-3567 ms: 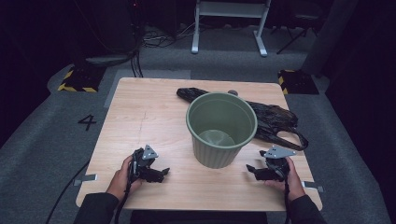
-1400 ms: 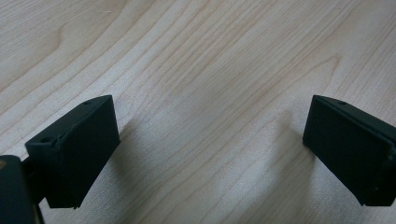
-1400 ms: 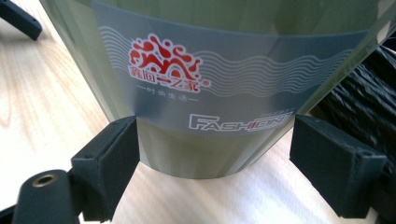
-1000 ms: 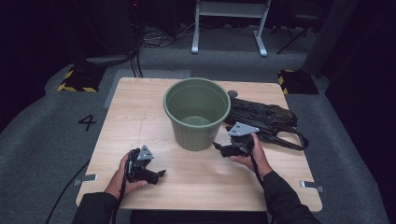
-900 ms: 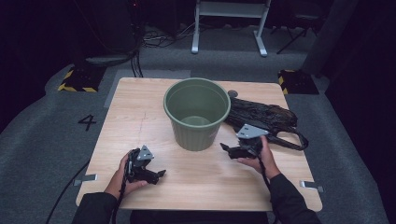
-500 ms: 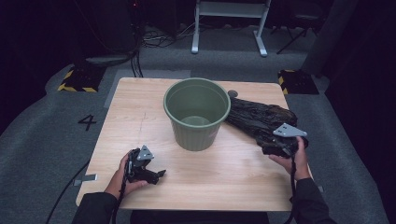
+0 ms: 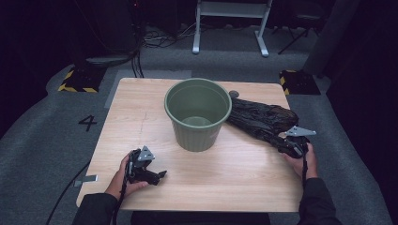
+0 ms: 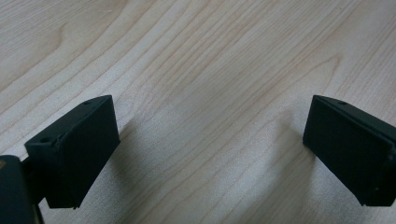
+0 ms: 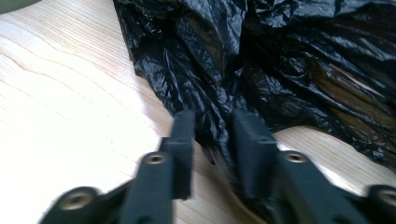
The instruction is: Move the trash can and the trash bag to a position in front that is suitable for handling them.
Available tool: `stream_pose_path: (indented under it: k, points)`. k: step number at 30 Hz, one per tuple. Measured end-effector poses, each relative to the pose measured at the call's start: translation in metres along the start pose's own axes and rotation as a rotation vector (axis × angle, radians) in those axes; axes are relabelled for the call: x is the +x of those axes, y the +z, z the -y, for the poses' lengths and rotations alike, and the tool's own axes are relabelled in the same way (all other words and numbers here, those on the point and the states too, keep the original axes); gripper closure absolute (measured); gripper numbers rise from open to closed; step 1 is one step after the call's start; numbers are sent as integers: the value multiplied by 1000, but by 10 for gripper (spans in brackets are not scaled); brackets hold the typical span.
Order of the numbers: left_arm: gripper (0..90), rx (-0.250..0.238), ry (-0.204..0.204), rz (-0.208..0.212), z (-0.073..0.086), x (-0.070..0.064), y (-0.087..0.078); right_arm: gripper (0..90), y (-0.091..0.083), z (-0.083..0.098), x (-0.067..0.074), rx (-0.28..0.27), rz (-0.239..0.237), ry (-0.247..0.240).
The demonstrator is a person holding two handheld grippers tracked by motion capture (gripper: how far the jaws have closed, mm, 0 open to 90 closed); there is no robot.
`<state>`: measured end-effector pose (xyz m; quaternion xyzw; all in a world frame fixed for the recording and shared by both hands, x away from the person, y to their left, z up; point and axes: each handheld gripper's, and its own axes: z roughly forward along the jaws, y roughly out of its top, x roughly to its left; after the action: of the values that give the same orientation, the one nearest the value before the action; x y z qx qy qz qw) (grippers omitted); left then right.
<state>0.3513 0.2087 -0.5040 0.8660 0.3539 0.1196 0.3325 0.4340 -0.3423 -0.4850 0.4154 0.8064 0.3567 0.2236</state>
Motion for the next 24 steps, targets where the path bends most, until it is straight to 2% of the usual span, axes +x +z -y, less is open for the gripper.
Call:
stream_pose_path:
  k: [1, 4, 6, 10, 13, 14, 16, 17, 18, 20, 24]
  points:
    - [37, 0, 0, 0, 0, 0, 0, 755, 0, 0, 0, 0, 0, 0]
    - [37, 0, 0, 0, 0, 0, 0, 852, 0, 1, 1, 16, -30, -2]
    - [37, -1, 2, 0, 0, 0, 0, 862, 0, 1, 2, 19, -36, -10]
    - [33, 1, 4, -4, 0, 0, 0, 890, 0, 3, 14, 31, -56, -67]
    - [32, 1, 4, -4, 0, 0, 0, 890, -2, 3, 23, 33, -79, -78]
    - [32, 1, 4, -4, 0, 0, 0, 889, -6, 1, 30, 25, -96, -87]
    - [31, 1, 4, -4, 0, 0, 0, 889, -8, 0, 33, 19, -100, -92]
    - [31, 2, 8, -7, -1, 1, 0, 889, -14, -2, 43, 2, -113, -109]
    - [31, 2, 7, -7, -1, 1, 0, 889, -14, -2, 43, 2, -113, -109]
    - [31, 1, 9, -7, -1, 1, 0, 888, -18, -3, 53, -2, -126, -126]
    - [30, 2, 7, -7, -1, 1, 0, 885, -25, -5, 81, 3, -158, -182]
